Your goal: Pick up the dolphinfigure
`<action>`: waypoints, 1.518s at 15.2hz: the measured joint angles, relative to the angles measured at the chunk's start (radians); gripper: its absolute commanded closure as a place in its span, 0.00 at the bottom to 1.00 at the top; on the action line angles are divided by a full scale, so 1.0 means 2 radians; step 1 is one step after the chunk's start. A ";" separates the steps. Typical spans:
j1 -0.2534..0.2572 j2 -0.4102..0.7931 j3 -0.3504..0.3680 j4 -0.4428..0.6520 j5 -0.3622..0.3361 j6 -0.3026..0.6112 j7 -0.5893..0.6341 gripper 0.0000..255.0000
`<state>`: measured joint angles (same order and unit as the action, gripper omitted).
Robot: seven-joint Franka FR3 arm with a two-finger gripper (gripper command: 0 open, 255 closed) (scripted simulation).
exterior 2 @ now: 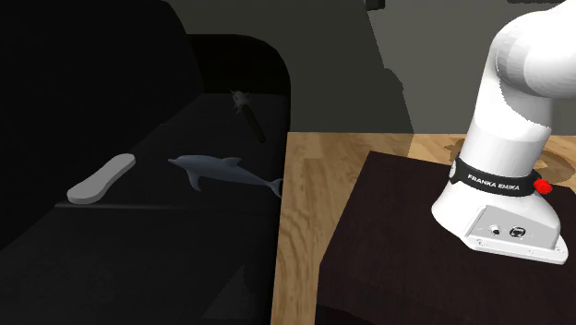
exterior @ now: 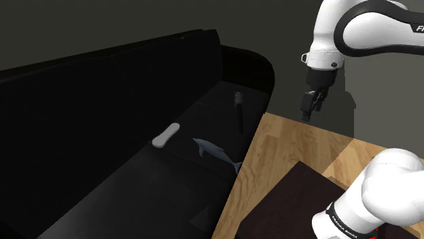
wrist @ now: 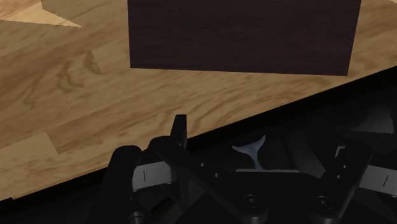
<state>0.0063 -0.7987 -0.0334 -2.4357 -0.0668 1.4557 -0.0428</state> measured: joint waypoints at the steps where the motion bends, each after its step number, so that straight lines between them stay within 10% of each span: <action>1: 0.000 0.000 0.000 0.000 0.000 0.000 0.000 0.00; 23: 0.039 0.272 0.044 -0.084 -0.015 0.477 0.022 0.00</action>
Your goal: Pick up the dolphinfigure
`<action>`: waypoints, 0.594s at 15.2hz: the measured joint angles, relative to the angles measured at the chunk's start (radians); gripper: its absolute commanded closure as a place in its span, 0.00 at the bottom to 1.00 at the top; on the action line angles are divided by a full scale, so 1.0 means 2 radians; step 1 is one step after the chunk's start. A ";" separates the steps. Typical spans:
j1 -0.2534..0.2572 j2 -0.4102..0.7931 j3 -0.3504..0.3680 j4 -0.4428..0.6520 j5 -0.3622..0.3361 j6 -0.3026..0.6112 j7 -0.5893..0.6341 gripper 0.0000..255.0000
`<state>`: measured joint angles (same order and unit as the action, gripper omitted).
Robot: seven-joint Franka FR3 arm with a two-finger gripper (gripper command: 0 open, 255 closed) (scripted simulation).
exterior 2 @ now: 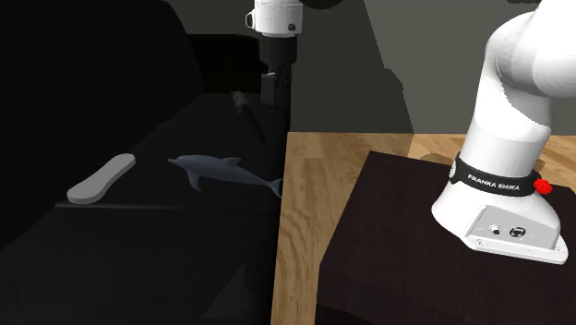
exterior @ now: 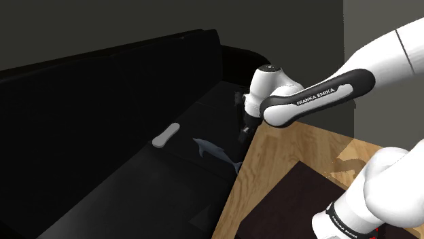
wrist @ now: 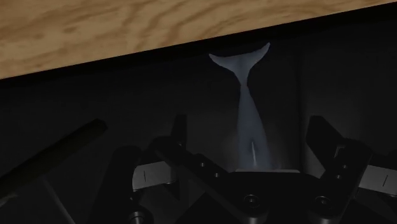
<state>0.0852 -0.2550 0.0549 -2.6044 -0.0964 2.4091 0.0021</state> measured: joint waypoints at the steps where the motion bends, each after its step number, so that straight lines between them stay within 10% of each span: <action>1: 0.001 0.023 0.004 0.007 -0.005 0.021 0.006 0.00; 9: 0.003 0.181 0.013 0.079 -0.079 0.152 0.054 0.00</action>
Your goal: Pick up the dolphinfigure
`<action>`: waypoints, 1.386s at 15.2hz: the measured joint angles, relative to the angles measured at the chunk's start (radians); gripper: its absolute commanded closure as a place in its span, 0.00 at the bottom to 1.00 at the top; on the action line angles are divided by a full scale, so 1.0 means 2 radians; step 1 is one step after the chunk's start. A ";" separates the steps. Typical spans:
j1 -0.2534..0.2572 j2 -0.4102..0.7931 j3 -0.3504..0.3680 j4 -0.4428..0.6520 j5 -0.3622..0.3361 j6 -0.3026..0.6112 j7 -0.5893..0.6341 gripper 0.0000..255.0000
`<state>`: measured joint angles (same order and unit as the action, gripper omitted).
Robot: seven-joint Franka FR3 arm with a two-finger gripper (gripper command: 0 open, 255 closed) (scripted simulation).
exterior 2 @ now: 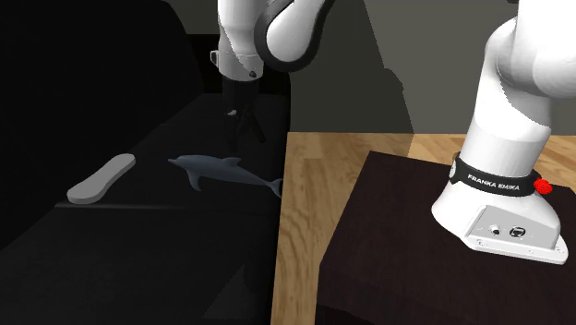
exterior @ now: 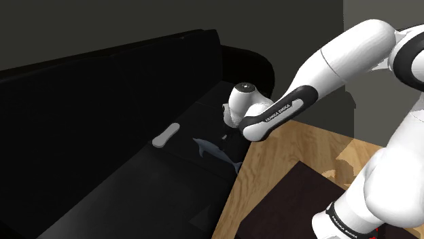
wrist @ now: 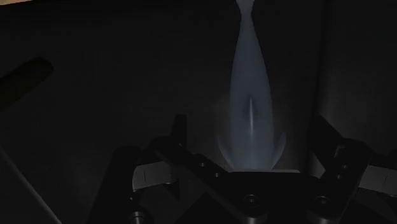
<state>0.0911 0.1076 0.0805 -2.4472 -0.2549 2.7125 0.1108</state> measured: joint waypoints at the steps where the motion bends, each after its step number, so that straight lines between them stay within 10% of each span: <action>1: 0.001 0.021 -0.003 0.011 -0.013 0.015 0.006 0.00; 12: 0.038 0.131 -0.036 0.068 -0.086 0.088 0.071 0.00; 13: 0.038 0.134 -0.037 0.068 -0.087 0.090 0.072 1.00; 21: 0.039 0.135 -0.038 0.068 -0.089 0.092 0.073 1.00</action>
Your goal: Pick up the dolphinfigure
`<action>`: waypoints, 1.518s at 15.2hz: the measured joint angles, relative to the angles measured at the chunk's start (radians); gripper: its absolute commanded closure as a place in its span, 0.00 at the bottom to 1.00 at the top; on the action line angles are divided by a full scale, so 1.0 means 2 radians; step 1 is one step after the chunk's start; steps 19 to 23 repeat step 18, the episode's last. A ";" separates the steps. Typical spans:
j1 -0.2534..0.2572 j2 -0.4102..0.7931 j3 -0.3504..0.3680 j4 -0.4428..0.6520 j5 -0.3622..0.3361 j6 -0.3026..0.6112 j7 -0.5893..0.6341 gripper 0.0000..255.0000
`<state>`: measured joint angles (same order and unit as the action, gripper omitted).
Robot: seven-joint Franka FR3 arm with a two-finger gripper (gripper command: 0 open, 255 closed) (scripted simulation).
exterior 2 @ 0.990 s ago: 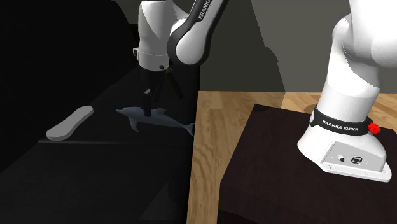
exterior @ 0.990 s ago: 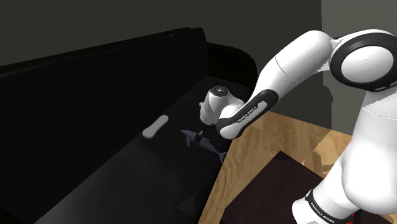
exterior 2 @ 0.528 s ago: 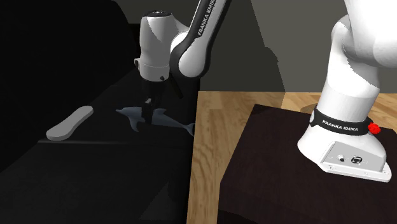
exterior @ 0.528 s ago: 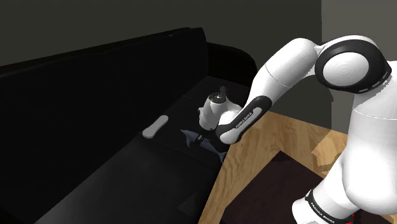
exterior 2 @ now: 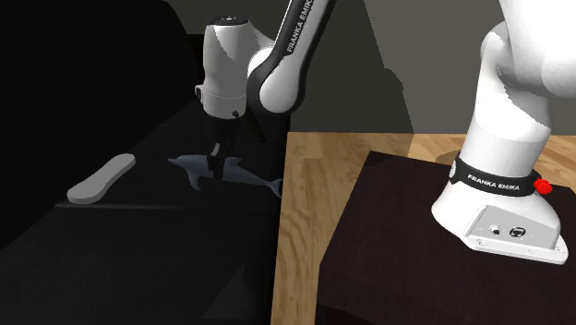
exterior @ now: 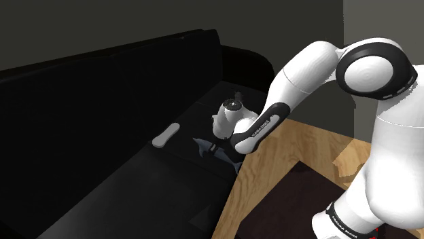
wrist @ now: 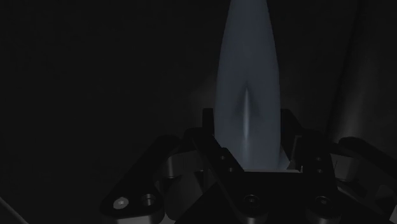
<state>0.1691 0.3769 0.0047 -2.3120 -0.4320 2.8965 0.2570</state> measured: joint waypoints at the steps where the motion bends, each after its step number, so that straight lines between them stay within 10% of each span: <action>1: 0.000 0.000 0.000 0.000 0.000 0.000 0.000 1.00; 23: -0.029 -0.090 0.040 -0.007 0.061 -0.082 -0.058 1.00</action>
